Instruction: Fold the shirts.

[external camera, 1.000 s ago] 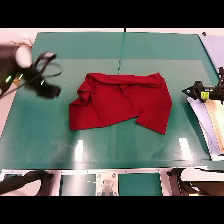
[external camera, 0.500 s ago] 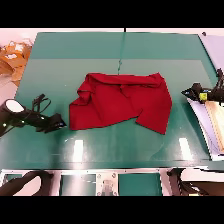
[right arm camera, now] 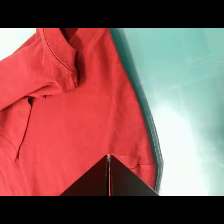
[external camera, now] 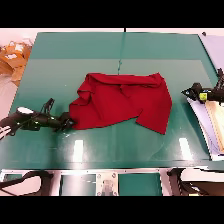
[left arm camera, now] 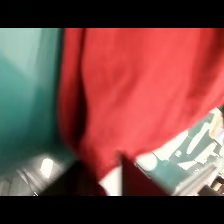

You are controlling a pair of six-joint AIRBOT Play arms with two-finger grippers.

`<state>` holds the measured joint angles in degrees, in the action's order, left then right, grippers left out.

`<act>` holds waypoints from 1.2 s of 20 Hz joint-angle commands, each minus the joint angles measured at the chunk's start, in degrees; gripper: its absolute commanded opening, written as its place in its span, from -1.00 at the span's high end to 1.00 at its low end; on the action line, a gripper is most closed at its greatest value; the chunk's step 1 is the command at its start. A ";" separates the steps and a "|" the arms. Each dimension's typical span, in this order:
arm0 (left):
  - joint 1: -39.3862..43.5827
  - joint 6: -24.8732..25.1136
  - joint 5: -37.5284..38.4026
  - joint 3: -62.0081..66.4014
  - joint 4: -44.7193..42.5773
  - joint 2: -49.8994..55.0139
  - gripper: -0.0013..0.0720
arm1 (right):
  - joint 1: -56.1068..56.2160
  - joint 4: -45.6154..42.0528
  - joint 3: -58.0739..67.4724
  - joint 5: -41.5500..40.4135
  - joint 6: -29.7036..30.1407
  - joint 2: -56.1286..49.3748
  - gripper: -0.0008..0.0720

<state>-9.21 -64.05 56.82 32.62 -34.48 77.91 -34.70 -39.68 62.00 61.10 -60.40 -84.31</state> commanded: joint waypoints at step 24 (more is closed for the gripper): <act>-5.53 -1.88 0.20 14.16 -11.82 1.09 0.91 | 7.58 -1.64 -6.84 3.85 1.05 -8.70 0.94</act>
<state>-14.70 -65.91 56.64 46.61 -46.28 79.22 -27.35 -42.19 53.36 61.69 -59.42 -93.41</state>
